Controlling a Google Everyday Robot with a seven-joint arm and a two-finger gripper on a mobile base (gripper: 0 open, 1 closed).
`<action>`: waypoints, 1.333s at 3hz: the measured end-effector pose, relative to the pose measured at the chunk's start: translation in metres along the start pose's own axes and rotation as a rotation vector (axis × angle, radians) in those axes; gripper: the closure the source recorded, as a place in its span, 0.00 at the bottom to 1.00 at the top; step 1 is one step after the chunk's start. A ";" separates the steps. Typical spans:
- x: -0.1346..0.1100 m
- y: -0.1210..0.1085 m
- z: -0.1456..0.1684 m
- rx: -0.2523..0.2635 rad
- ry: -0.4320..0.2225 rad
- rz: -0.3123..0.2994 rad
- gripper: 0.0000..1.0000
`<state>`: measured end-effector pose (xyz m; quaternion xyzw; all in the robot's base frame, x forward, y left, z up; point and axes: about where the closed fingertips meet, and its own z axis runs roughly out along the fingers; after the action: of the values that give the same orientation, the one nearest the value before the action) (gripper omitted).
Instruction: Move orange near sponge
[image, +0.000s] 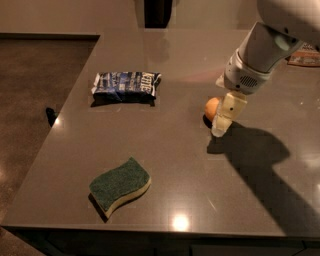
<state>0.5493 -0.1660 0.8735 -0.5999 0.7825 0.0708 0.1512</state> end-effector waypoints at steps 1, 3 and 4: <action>-0.003 -0.001 0.013 -0.027 -0.011 0.005 0.18; -0.010 0.009 0.012 -0.046 -0.034 -0.019 0.72; -0.026 0.039 -0.004 -0.057 -0.069 -0.089 0.95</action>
Offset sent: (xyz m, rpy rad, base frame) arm 0.0008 0.0100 -0.0148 0.0404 0.0426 0.0160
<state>0.5174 -0.1328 0.8834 -0.6354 0.7471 0.1067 0.1639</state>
